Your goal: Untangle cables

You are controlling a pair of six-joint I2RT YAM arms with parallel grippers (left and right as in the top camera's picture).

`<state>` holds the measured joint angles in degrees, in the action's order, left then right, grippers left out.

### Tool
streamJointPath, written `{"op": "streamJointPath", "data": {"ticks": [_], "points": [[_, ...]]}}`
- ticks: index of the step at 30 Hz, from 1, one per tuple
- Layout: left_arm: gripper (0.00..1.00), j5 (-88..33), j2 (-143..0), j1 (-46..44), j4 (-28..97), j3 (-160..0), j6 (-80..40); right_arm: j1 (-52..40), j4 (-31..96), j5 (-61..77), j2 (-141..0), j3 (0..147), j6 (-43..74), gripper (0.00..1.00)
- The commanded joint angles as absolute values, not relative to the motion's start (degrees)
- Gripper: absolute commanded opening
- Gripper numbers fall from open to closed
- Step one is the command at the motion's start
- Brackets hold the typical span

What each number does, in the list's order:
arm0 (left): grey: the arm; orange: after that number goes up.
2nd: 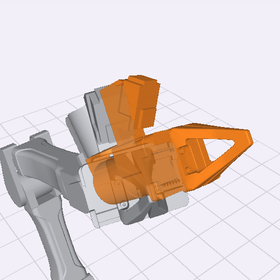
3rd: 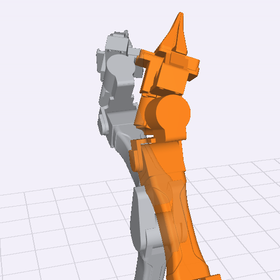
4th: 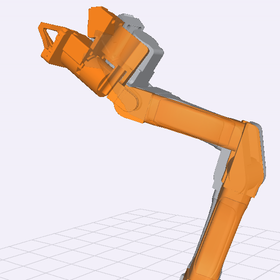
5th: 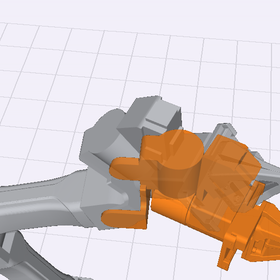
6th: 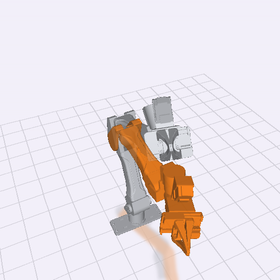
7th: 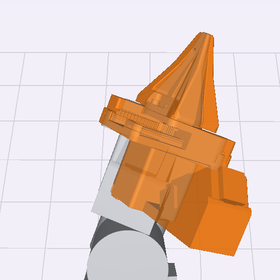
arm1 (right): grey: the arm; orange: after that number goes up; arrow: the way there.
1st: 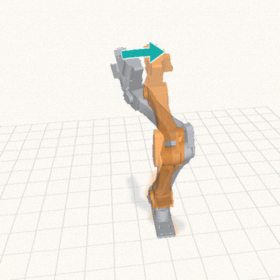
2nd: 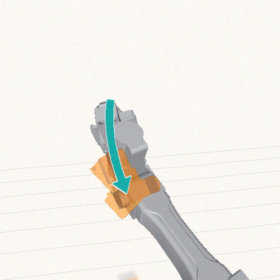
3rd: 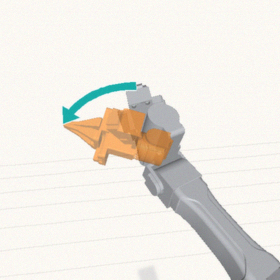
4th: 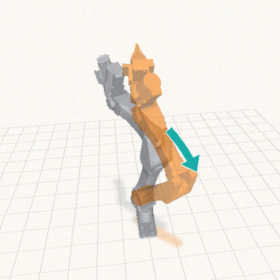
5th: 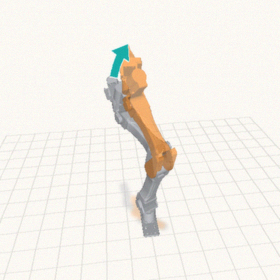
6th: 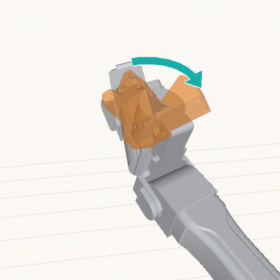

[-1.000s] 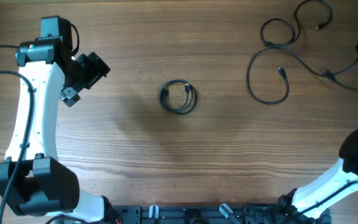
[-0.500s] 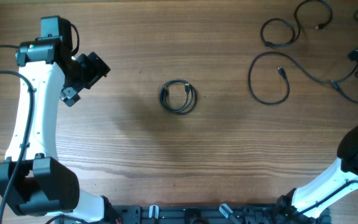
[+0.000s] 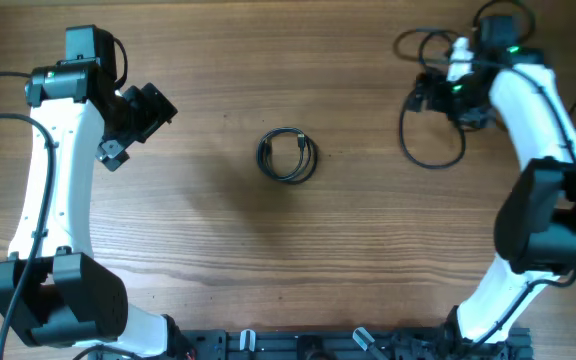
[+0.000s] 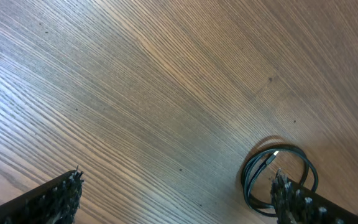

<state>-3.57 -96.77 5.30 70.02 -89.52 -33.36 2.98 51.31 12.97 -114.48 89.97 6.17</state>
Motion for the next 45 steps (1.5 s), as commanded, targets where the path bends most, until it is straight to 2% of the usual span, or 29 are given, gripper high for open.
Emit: {"op": "streamJointPath", "data": {"ticks": [1,3,4,7,10,13,16,17,24,25,26,27,28,33,40,43,45], "points": [[1.0,-4.1,-97.2,5.4,69.9,-89.9,-33.5,-0.5,45.3,8.5,-115.2,83.5,4.7,1.0],[1.0,-4.1,-97.2,5.4,69.8,-89.9,-33.5,-2.1,41.1,8.4,-115.2,79.7,4.4,1.0],[1.0,-4.1,-97.2,5.4,69.8,-89.9,-33.5,-2.4,40.3,8.3,-115.2,78.8,4.4,0.96],[1.0,-4.1,-97.2,5.4,69.8,-89.9,-33.5,-2.7,38.4,5.5,-115.4,76.3,3.6,0.6],[1.0,-4.1,-97.2,5.4,69.8,-89.9,-33.5,-2.8,39.1,3.4,-116.8,75.7,3.0,0.53],[1.0,-4.1,-97.2,5.4,69.6,-89.9,-33.5,-2.8,40.1,3.4,-117.7,75.7,3.0,0.33],[1.0,-4.1,-97.2,5.4,69.6,-89.9,-33.5,-2.8,40.7,0.2,-118.1,75.6,3.0,0.06],[1.0,-4.1,-97.2,5.4,69.6,-89.9,-33.5,-2.7,40.8,-1.2,-118.1,75.6,3.0,0.04],[1.0,-4.1,-97.2,5.4,69.2,-89.9,-33.5,-1.0,44.4,-4.1,-117.7,76.2,3.6,0.06],[1.0,-4.1,-97.2,5.4,69.2,-89.9,-33.5,-1.0,44.9,-4.1,-117.4,76.9,4.8,0.29],[1.0,-4.1,-97.2,5.4,69.2,-89.9,-33.5,-1.0,45.6,-4.0,-116.9,78.1,4.9,0.46],[1.0,-4.1,-97.2,5.4,69.2,-89.9,-33.5,-0.8,46.7,-4.1,-115.6,80.3,6.1,0.52],[1.0,-4.1,-97.2,5.4,69.2,-89.9,-33.5,-0.3,47.7,-3.6,-114.4,82.7,7.4,0.97],[1.0,-4.1,-97.2,5.4,69.2,-89.9,-33.5,8.0,52.2,-2.3,-112.4,93.8,10.7,1.0],[1.0,-4.1,-97.2,5.4,67.1,-87.8,-33.5,31.1,51.4,-2.5,-114.8,93.4,20.1,1.0],[1.0,-4.1,-97.2,5.4,66.5,-87.3,-33.5,33.7,49.2,1.4,-116.8,93.3,19.5,0.93],[1.0,-4.1,-97.2,5.4,66.1,-87.3,-33.5,33.5,47.7,2.2,-118.6,93.3,19.7,0.8]]}}
